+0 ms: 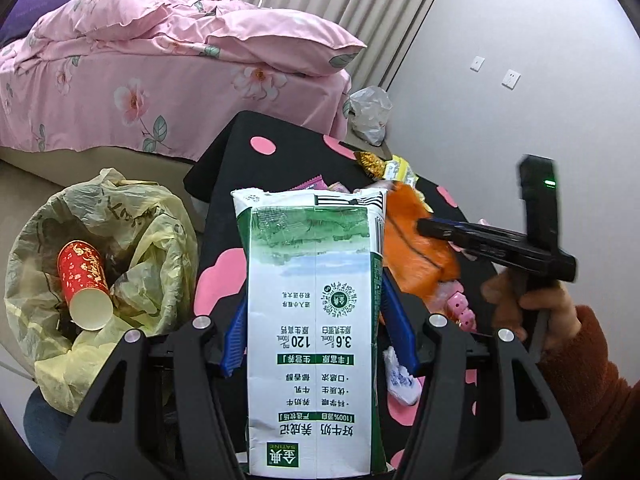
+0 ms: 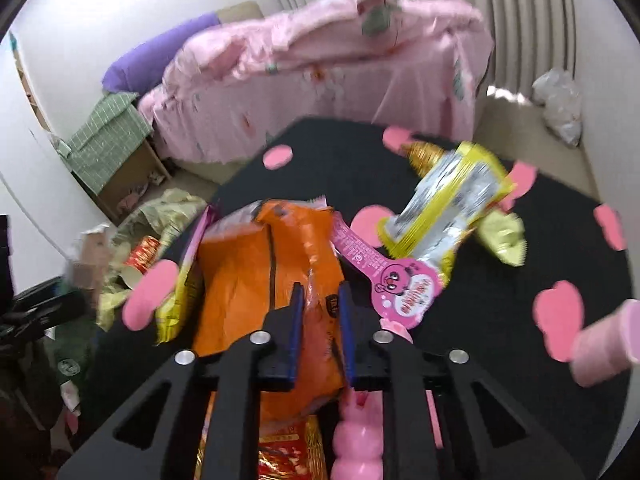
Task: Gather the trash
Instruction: 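Grasp the orange snack bag with the right gripper while the left holds the carton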
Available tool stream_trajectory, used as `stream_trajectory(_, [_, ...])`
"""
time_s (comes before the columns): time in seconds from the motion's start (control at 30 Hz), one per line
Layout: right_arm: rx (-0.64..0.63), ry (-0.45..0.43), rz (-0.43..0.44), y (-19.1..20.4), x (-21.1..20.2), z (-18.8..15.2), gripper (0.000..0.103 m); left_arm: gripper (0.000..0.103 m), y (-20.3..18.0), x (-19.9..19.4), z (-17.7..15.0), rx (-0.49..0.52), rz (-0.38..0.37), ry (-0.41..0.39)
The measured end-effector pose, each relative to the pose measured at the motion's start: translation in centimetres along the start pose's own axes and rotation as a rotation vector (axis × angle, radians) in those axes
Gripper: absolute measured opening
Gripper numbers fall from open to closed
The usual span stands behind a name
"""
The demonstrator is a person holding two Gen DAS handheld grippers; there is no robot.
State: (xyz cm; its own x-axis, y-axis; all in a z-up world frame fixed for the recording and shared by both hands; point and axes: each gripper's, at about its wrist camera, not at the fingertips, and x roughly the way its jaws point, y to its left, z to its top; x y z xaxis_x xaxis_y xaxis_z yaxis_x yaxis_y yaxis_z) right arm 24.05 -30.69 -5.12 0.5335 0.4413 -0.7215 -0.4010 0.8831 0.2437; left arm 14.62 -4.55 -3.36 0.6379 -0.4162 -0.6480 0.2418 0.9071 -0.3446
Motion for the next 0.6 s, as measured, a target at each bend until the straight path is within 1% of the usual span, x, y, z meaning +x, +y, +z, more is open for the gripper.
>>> stream_trajectory(0.03, [-0.011,-0.027,-0.019,0.3,-1.2,-0.1,0.012,0.055,-0.2,-0.2,0.0,0.001,-0.007,-0.007])
stream_trajectory(0.17, [-0.055,-0.146,-0.113,1.5,-6.6,-0.2,0.011,0.055,-1.1,-1.5,0.3,0.013,-0.029,-0.05])
stream_trajectory(0.27, [-0.069,-0.2,-0.143,2.1,-9.1,-0.4,0.011,0.055,-2.0,-2.7,0.5,0.036,-0.036,-0.082])
stream_trajectory(0.4, [-0.089,-0.242,-0.171,3.0,-11.1,-0.7,0.011,0.055,-2.8,-4.3,0.8,0.055,-0.033,-0.124])
stream_trajectory(0.5, [-0.114,-0.263,-0.186,4.0,-11.9,-1.0,0.011,0.055,-3.1,-5.8,0.9,0.066,-0.023,-0.182])
stream_trajectory(0.53, [-0.119,-0.268,-0.186,4.4,-12.1,-1.0,0.011,0.055,-3.2,-6.4,1.0,0.074,-0.013,-0.207])
stream_trajectory(0.6, [-0.123,-0.276,-0.172,5.2,-12.3,-0.9,0.011,0.055,-3.2,-7.0,1.3,0.084,0.009,-0.231])
